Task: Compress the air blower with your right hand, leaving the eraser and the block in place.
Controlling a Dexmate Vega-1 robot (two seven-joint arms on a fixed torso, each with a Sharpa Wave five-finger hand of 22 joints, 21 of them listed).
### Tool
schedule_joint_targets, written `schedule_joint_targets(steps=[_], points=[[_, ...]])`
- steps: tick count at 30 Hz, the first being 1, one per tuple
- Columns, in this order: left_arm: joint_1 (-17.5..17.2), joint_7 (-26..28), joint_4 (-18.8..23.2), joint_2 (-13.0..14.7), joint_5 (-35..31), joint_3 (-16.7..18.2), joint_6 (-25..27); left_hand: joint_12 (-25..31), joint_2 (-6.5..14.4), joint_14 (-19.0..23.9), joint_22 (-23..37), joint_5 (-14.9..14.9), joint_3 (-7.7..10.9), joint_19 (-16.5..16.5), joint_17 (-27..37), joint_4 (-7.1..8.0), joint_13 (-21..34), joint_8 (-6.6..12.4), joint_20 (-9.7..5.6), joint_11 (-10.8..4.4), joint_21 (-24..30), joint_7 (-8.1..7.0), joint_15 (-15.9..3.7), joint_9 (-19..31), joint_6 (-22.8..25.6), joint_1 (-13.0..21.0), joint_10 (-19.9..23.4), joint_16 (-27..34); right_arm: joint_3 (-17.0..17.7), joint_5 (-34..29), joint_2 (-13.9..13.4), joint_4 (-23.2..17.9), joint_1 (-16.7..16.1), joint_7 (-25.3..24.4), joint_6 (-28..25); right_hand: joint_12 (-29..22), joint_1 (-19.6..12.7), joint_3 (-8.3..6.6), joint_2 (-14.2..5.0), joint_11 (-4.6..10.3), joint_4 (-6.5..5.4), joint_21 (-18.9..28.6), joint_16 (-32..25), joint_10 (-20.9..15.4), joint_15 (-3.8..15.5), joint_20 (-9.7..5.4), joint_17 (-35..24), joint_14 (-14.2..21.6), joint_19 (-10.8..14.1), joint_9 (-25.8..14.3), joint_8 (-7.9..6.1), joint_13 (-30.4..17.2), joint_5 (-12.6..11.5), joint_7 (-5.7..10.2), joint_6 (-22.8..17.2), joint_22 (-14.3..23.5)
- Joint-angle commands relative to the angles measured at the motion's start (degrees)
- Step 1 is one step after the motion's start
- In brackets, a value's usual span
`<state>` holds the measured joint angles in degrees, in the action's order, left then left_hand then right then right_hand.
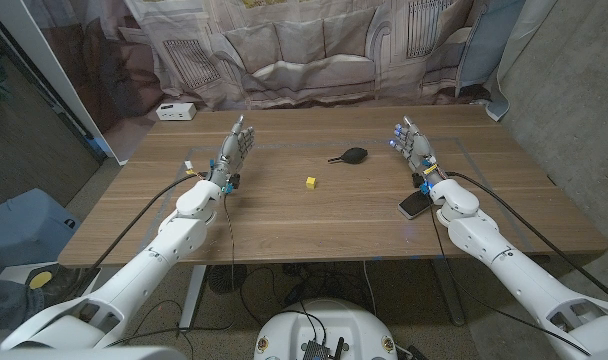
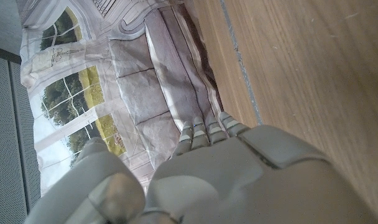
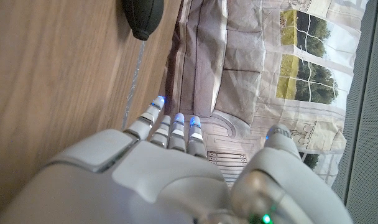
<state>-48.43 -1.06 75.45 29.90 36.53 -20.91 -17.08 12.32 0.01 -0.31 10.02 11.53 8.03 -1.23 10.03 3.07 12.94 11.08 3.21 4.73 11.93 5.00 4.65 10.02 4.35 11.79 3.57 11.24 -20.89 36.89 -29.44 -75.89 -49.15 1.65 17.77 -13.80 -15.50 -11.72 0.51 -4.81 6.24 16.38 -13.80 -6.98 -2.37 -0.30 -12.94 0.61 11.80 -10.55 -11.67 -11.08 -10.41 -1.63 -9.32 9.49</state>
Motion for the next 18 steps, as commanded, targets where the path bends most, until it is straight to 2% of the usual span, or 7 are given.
schedule_joint_targets(steps=[1, 3, 6, 13, 18], points=[[-2.13, 0.75, 3.92, 2.68, -0.89, 1.26, -0.59, 0.75, 0.12, 0.98, 0.21, 0.21, 0.44, 0.58, 0.23, -0.32, -0.09, 0.43, 0.69, 0.32, 0.34, 0.36, 0.17, 0.15, 0.64, 0.68, 0.98, 0.37, 0.53, -1.35, -0.32, -2.25, -1.71, -0.95, 3.62, -0.14, -0.54, -0.36, -0.01, -1.51, 0.06, 0.02, -0.25, -0.45, -0.42, 0.24, 0.00, 0.50, 0.77, -0.24, -0.27, -0.21, -0.26, 0.10, -0.77, 0.32], [-2.30, 0.40, 4.00, 2.71, -0.69, 1.33, -0.86, 0.81, 0.15, 1.12, 0.21, 0.20, 0.45, 0.71, 0.23, -0.36, -0.15, 0.51, 0.69, 0.38, 0.35, 0.57, 0.22, 0.15, 0.94, 0.73, 1.20, 0.37, 0.57, -1.55, -0.30, -2.47, -1.92, -0.97, 4.16, -0.09, -0.63, -0.37, -0.05, -2.33, 0.14, -0.03, -0.23, -0.55, -0.29, 0.17, 0.08, 0.68, 1.05, -0.24, -0.25, -0.21, -0.27, 0.04, -0.86, 0.32], [-2.40, 0.05, 4.11, 2.94, -0.82, 1.32, -1.11, 0.85, 0.21, 1.42, 0.21, 0.17, 0.46, 0.83, 0.23, -0.44, -0.26, 0.52, 0.74, 0.69, 0.33, 0.68, 0.51, 0.16, 1.20, 0.80, 1.44, 0.39, 0.59, -1.89, -0.63, -3.37, -2.37, -1.29, 4.18, -0.05, -0.72, -0.39, -0.09, -2.66, 0.23, -0.04, -0.22, -0.67, -0.30, 0.07, 0.15, 0.89, 1.41, -0.25, -0.27, -0.21, -0.28, -0.46, -1.04, 0.31], [-2.53, -0.56, 5.27, 4.29, -1.11, 1.45, -0.49, 1.01, 0.31, 2.06, 0.20, 0.13, 0.49, 1.23, 0.24, -0.59, -0.44, 0.57, 0.61, 0.83, 0.35, 0.84, 0.68, 0.17, 1.71, 0.94, 2.05, 0.46, 0.41, -3.09, -1.35, -4.37, -2.65, -1.00, 5.07, -0.07, -0.87, -0.42, -0.20, -2.81, 0.35, -0.08, -0.24, -1.11, -0.19, -0.01, 0.26, 1.33, 2.07, -0.25, -0.27, -0.22, -0.30, -1.06, -1.31, 0.31], [-3.25, -0.60, 6.77, 4.67, -0.85, 1.37, 0.15, 1.51, 0.53, 3.67, 0.18, 0.04, 0.55, 2.48, 0.25, -0.87, -0.73, 0.95, 0.61, 0.97, 0.54, 1.34, 0.72, 0.20, 3.54, 1.21, 3.81, 0.68, 0.56, -2.83, -2.01, -5.56, -3.02, 0.00, 5.47, 0.17, -1.46, -0.71, -0.66, -3.16, 0.64, -0.26, -0.09, -1.05, -0.54, -0.65, 0.44, 1.57, 2.77, -0.27, 0.02, -0.24, -0.38, -2.36, -0.86, 0.28]])
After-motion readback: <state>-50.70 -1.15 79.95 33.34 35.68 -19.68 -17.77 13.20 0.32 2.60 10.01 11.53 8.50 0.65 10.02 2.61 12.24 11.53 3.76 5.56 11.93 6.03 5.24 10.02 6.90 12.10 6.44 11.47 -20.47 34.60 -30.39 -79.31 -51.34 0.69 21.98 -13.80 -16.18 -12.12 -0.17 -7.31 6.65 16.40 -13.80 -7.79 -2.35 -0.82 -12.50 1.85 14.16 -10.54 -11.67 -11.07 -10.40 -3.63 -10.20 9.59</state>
